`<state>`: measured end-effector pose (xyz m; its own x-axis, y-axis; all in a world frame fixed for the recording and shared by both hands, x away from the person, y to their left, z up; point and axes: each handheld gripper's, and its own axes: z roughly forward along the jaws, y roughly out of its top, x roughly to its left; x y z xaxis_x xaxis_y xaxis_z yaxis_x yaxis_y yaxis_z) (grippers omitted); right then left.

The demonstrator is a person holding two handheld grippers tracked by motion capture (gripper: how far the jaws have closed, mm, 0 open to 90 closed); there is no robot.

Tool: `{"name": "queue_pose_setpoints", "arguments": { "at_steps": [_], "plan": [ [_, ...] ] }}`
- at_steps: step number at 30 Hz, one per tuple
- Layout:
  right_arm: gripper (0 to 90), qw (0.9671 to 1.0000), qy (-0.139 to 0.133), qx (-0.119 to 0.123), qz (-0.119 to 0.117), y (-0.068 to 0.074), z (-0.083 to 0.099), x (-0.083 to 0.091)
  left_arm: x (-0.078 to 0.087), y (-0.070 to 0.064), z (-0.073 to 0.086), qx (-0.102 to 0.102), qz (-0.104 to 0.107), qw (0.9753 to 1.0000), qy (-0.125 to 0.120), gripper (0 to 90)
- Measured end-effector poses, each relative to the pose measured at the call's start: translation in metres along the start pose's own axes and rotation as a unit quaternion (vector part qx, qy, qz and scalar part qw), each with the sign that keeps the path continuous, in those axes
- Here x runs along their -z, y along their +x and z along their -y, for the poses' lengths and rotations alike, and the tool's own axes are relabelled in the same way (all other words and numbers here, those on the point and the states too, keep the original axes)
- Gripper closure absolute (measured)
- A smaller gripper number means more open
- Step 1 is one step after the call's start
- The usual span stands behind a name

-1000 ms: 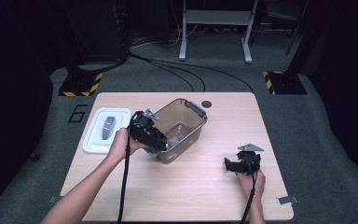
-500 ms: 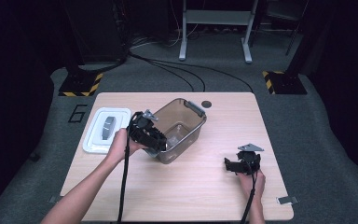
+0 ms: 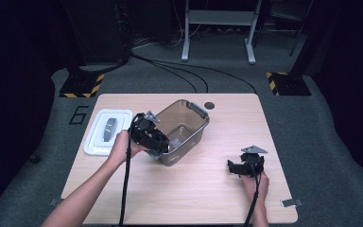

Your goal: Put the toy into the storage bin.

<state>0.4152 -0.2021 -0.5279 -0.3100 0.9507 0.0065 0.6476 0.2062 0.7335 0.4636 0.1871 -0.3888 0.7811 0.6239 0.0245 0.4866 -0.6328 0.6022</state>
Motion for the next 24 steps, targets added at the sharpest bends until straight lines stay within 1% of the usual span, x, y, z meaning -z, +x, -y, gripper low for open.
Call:
{"name": "queue_pose_setpoints", "arguments": {
  "at_steps": [3, 4, 5, 8, 12, 13, 14, 15, 16, 22, 24],
  "plan": [
    [8.3, 1.0000, 0.000, 0.000, 0.000, 0.000, 0.000, 0.000, 0.001, 0.000, 0.000, -0.001, 0.000, 1.0000, -0.002, 23.2],
    [8.3, 1.0000, 0.000, 0.000, 0.000, 0.000, 0.000, 0.000, 0.001, 0.000, 0.000, -0.002, -0.004, 1.0000, -0.002, 22.6],
    [8.3, 1.0000, 0.000, 0.000, 0.000, 0.000, 0.000, 0.000, 0.001, 0.000, 0.000, -0.003, 0.000, 1.0000, -0.003, 21.7],
    [8.3, 1.0000, 0.000, 0.000, 0.000, 0.000, 0.000, 0.000, 0.001, 0.000, -0.001, 0.000, 0.000, 1.0000, -0.004, 16.5],
    [8.3, 1.0000, 0.000, 0.000, 0.000, 0.000, 0.000, 0.000, 0.004, 0.000, 0.000, 0.001, 0.000, 0.9999, -0.011, 13.3],
    [8.3, 1.0000, 0.000, 0.000, -0.001, 0.000, 0.000, 0.000, 0.006, 0.000, 0.000, 0.005, -0.001, 0.9999, -0.014, 12.4],
    [8.3, 1.0000, 0.000, 0.000, -0.001, 0.000, 0.000, 0.000, 0.006, 0.000, 0.000, 0.005, -0.001, 0.9999, -0.014, 10.3],
    [8.3, 1.0000, 0.000, 0.000, -0.001, 0.000, 0.000, 0.000, 0.007, 0.000, 0.000, 0.007, -0.003, 0.9998, -0.017, 10.3],
    [8.3, 1.0000, 0.000, 0.000, -0.001, 0.000, 0.000, 0.000, 0.009, 0.000, 0.001, 0.009, -0.005, 0.9998, -0.020, 8.7],
    [8.3, 1.0000, 0.000, 0.000, -0.001, 0.000, 0.000, 0.000, 0.022, -0.001, 0.003, 0.012, -0.012, 0.9994, -0.031, 5.5],
    [8.3, 1.0000, 0.000, 0.000, -0.001, 0.000, 0.000, 0.000, 0.027, 0.001, 0.005, 0.016, -0.014, 0.9992, -0.032, 4.9]
  ]
}}
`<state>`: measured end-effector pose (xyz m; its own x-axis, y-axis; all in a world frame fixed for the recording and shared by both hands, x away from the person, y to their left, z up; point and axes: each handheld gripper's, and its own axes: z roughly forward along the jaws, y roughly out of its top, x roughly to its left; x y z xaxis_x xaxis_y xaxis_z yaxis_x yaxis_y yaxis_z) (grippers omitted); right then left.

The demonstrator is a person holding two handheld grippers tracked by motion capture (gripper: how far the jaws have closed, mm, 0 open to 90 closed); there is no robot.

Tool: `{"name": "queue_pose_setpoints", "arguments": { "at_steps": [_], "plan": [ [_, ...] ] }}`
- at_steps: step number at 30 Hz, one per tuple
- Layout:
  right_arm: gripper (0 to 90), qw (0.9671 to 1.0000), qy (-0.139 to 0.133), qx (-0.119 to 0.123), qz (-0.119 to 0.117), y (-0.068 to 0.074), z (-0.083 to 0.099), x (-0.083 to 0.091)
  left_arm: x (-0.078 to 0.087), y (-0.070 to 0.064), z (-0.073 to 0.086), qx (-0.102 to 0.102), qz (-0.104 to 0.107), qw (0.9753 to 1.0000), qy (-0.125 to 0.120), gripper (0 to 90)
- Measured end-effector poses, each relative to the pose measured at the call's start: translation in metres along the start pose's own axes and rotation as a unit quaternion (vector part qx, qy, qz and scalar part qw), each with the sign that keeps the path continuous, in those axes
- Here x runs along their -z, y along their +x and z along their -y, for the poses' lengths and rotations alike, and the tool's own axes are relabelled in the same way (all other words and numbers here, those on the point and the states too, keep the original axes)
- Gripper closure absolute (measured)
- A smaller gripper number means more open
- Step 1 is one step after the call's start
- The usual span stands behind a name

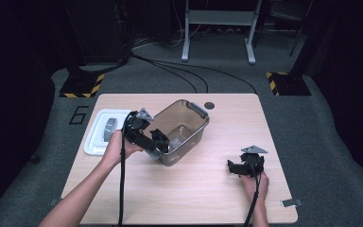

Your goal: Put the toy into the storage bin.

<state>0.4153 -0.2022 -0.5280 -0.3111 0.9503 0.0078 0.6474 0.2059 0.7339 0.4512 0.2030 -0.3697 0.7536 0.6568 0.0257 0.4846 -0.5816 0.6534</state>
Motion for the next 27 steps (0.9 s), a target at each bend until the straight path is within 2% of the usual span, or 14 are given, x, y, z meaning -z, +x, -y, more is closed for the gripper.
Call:
{"name": "queue_pose_setpoints", "arguments": {
  "at_steps": [15, 17, 19, 22, 24, 25, 26, 27],
  "plan": [
    [8.3, 1.0000, 0.000, 0.000, 0.001, 0.000, 0.000, 0.000, 0.033, 0.036, 0.029, 0.040, -0.032, 0.9987, -0.011, 2.8],
    [8.3, 1.0000, 0.000, 0.000, 0.001, 0.000, 0.000, 0.000, 0.034, 0.042, 0.034, 0.048, -0.039, 0.9980, -0.015, 2.7],
    [8.3, 1.0000, 0.000, 0.000, 0.001, 0.000, 0.000, 0.000, 0.035, 0.051, 0.042, 0.065, -0.046, 0.9966, -0.020, 2.6],
    [8.3, 1.0000, 0.001, 0.000, 0.001, 0.000, 0.000, 0.000, 0.035, 0.058, 0.047, 0.075, -0.049, 0.9958, -0.020, 2.6],
    [8.3, 1.0000, 0.000, 0.000, 0.001, 0.000, 0.000, 0.000, 0.033, 0.070, 0.057, 0.098, -0.056, 0.9933, -0.026, 2.6],
    [8.3, 1.0000, 0.000, 0.000, 0.001, 0.000, 0.000, 0.000, 0.033, 0.070, 0.057, 0.098, -0.056, 0.9933, -0.026, 2.6],
    [8.3, 1.0000, 0.000, 0.000, 0.001, 0.000, 0.000, 0.000, 0.032, 0.078, 0.064, 0.112, -0.059, 0.9916, -0.027, 2.6],
    [8.3, 1.0000, 0.000, 0.000, 0.001, 0.000, 0.000, 0.000, 0.032, 0.078, 0.064, 0.112, -0.059, 0.9916, -0.027, 2.7]
  ]
}}
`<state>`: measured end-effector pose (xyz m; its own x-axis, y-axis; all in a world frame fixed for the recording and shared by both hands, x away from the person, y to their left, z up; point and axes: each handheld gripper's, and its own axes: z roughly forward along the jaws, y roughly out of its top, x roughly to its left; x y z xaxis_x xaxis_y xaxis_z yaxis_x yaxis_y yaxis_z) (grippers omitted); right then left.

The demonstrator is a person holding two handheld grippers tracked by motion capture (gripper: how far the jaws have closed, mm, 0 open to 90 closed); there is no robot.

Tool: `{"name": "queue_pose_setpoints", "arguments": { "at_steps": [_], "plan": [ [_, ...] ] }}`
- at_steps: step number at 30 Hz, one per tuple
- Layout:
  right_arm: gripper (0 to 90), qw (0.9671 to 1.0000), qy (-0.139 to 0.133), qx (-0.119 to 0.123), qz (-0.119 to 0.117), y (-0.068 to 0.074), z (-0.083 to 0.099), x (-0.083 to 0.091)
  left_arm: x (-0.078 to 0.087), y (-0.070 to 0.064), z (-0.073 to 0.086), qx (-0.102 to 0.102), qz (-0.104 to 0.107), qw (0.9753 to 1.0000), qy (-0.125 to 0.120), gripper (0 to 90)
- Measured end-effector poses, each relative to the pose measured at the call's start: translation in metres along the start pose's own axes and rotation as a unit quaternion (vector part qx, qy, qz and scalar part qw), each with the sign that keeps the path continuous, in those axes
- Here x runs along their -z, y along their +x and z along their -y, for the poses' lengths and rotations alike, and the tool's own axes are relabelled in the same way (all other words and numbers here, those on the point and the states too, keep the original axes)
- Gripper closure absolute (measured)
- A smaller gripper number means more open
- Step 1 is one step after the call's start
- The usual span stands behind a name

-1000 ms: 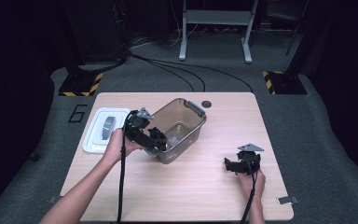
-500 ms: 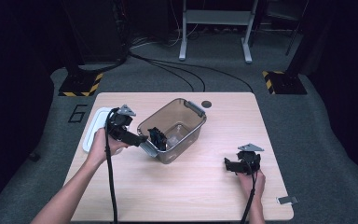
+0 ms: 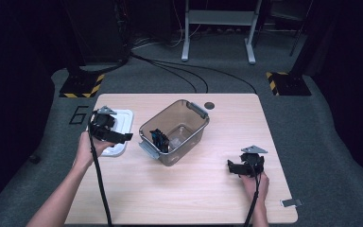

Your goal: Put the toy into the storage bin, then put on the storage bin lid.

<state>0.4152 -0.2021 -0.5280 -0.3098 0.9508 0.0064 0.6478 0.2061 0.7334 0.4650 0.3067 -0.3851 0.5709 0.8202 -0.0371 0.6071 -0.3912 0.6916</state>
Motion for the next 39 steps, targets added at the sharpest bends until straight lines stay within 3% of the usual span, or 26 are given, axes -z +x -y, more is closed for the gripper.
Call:
{"name": "queue_pose_setpoints", "arguments": {
  "at_steps": [1, 4, 7, 11, 13, 15, 22, 24, 30, 33, 39],
  "plan": [
    [8.3, 1.0000, 0.000, -0.002, 0.000, 0.000, 0.000, 0.000, -0.002, 0.007, 0.004, 0.013, -0.004, 0.9999, 0.000, 2.7],
    [8.3, 1.0000, -0.001, -0.004, 0.000, 0.000, 0.000, 0.000, -0.006, 0.013, 0.008, 0.022, -0.014, 0.9997, -0.003, 2.7],
    [8.3, 1.0000, -0.001, -0.004, 0.000, 0.000, 0.000, 0.000, -0.010, 0.022, 0.014, 0.050, -0.016, 0.9986, -0.006, 2.8],
    [8.3, 1.0000, -0.001, -0.004, 0.000, 0.000, 0.000, 0.000, -0.016, 0.035, 0.020, 0.049, -0.034, 0.9982, -0.003, 3.0],
    [8.3, 1.0000, -0.001, -0.004, 0.000, 0.000, 0.000, 0.000, -0.022, 0.042, 0.026, 0.065, -0.043, 0.9970, -0.001, 3.8],
    [8.3, 1.0000, -0.001, -0.004, 0.000, 0.000, 0.000, 0.000, -0.025, 0.047, 0.028, 0.068, -0.048, 0.9965, 0.004, 3.8],
    [8.3, 1.0000, -0.001, -0.004, 0.000, 0.000, 0.000, 0.000, -0.039, 0.067, 0.040, 0.101, -0.068, 0.9924, 0.012, 3.7],
    [8.3, 1.0000, -0.001, -0.004, 0.000, 0.000, 0.000, 0.000, -0.042, 0.071, 0.043, 0.100, -0.077, 0.9918, 0.024, 3.3],
    [8.3, 1.0000, -0.001, -0.004, 0.000, 0.000, 0.000, 0.000, -0.054, 0.084, 0.050, 0.124, -0.095, 0.9872, 0.032, 2.9],
    [8.3, 1.0000, -0.001, -0.004, 0.000, 0.000, 0.000, 0.000, -0.063, 0.090, 0.054, 0.131, -0.107, 0.9848, 0.040, 6.6],
    [8.3, 1.0000, -0.001, -0.003, 0.000, 0.000, 0.000, 0.000, -0.074, 0.095, 0.058, 0.136, -0.117, 0.9828, 0.042, 15.6]
  ]
}}
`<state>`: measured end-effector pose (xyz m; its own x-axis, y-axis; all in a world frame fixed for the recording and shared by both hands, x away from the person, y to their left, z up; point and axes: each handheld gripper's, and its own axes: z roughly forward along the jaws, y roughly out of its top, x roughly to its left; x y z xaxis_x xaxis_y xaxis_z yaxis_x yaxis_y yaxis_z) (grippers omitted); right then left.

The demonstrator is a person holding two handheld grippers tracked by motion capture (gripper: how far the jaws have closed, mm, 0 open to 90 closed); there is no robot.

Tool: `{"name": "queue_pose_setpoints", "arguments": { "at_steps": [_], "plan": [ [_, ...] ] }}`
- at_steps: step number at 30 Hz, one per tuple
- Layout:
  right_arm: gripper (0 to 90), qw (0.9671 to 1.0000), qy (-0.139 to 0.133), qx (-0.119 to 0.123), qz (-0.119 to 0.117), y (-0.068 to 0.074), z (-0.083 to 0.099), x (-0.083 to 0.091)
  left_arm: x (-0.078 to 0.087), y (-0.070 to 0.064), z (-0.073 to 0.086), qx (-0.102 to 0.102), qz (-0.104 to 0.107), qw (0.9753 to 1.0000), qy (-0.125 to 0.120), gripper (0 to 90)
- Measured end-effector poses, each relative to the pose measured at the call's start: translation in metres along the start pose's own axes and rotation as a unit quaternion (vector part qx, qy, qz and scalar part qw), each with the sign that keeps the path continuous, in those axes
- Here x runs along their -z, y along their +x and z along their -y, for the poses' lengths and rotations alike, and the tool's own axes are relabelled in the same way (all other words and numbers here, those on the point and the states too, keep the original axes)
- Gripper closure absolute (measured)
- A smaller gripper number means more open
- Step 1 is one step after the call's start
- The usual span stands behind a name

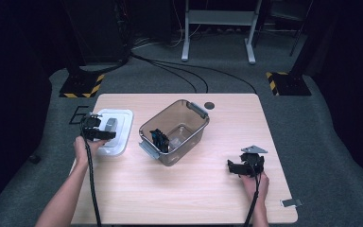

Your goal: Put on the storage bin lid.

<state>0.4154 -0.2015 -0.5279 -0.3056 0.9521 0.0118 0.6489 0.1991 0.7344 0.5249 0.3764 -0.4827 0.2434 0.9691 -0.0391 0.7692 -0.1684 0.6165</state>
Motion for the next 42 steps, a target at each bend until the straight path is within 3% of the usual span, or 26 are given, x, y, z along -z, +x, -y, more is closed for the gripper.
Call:
{"name": "queue_pose_setpoints", "arguments": {
  "at_steps": [2, 4, 5, 8, 16, 23, 34, 36, 42],
  "plan": [
    [8.3, 1.0000, 0.000, 0.000, 0.000, 0.000, 0.000, 0.000, -0.003, 0.000, 0.000, 0.003, -0.004, 1.0000, 0.000, 22.8],
    [8.3, 1.0000, 0.000, 0.000, 0.000, 0.000, 0.000, 0.000, -0.006, 0.001, 0.000, 0.000, -0.005, 1.0000, -0.001, 24.3],
    [8.3, 1.0000, 0.000, 0.000, 0.000, 0.000, 0.000, 0.000, -0.007, 0.001, 0.000, 0.001, -0.008, 1.0000, 0.000, 32.7],
    [8.3, 1.0000, 0.000, 0.000, 0.000, 0.000, 0.000, 0.000, -0.013, 0.000, 0.001, -0.001, -0.016, 0.9999, -0.001, 43.9],
    [8.3, 1.0000, 0.000, 0.000, 0.000, 0.000, 0.000, 0.000, -0.015, 0.000, 0.002, 0.004, -0.002, 0.9999, -0.015, 65.8],
    [8.0, 1.0000, 0.001, 0.001, 0.000, 0.000, 0.000, 0.000, -0.010, 0.003, 0.003, 0.000, 0.011, 0.9998, -0.018, 67.0],
    [0.7, 0.9999, 0.010, 0.010, -0.009, 0.001, -0.001, -0.002, 0.018, 0.005, -0.002, -0.014, 0.026, 0.9984, -0.049, 67.1],
    [0.0, 0.9998, 0.012, 0.011, -0.010, 0.001, -0.001, -0.003, 0.023, 0.005, -0.003, -0.022, 0.022, 0.9982, -0.051, 67.1],
    [0.0, 0.9998, 0.012, 0.011, -0.009, 0.001, -0.001, -0.003, 0.034, 0.002, -0.006, -0.031, 0.038, 0.9973, -0.055, 67.1]
  ]
}}
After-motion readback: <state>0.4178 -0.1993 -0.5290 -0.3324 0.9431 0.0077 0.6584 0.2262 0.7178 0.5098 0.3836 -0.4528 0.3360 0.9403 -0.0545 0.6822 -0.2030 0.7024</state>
